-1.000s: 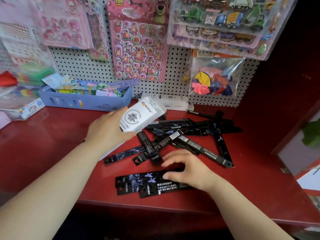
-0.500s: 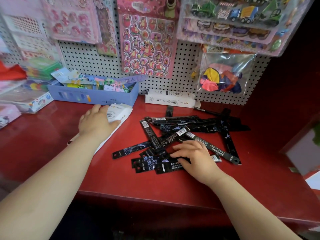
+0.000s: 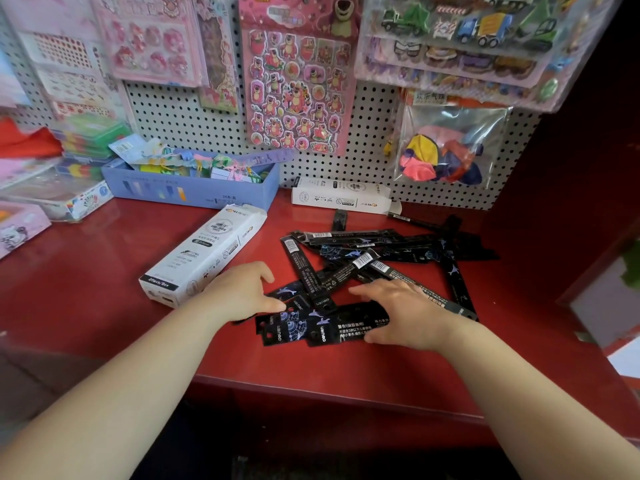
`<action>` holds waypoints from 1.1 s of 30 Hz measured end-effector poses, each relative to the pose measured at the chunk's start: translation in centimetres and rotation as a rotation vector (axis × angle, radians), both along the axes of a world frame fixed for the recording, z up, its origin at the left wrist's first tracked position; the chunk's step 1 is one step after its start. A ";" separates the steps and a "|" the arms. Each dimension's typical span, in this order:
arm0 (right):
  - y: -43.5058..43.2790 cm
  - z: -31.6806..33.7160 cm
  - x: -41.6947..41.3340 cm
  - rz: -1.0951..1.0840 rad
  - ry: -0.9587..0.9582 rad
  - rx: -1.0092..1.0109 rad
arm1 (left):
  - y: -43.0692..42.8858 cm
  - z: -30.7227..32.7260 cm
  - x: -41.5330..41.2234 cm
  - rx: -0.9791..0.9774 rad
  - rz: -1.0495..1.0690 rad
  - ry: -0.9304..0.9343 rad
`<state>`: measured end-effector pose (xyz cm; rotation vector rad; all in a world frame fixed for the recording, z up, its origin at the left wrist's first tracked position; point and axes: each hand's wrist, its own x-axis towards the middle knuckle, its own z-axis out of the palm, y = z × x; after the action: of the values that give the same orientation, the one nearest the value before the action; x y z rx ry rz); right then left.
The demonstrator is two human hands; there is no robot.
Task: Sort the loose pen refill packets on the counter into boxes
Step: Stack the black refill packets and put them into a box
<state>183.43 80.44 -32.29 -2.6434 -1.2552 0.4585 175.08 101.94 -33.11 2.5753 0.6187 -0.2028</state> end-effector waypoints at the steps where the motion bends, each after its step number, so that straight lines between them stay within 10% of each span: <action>1: 0.6 0.4 0.0 0.020 0.003 -0.048 | 0.0 0.1 0.2 -0.014 -0.009 0.022; 14: 0.6 0.1 -0.2 0.099 -0.048 -0.224 | 1.7 -0.1 -1.2 -0.076 -0.016 0.031; 24: 0.5 1.6 2.5 0.204 -0.602 -0.109 | 3.2 2.3 -1.4 -0.084 -0.033 0.110; 33: 4.7 -0.3 2.7 0.332 -0.545 -0.207 | 1.0 0.7 1.8 0.012 0.043 -0.056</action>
<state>186.10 85.16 -32.63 -2.8449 -1.9125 -0.1205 176.91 102.92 -32.42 2.5673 0.6554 -0.1130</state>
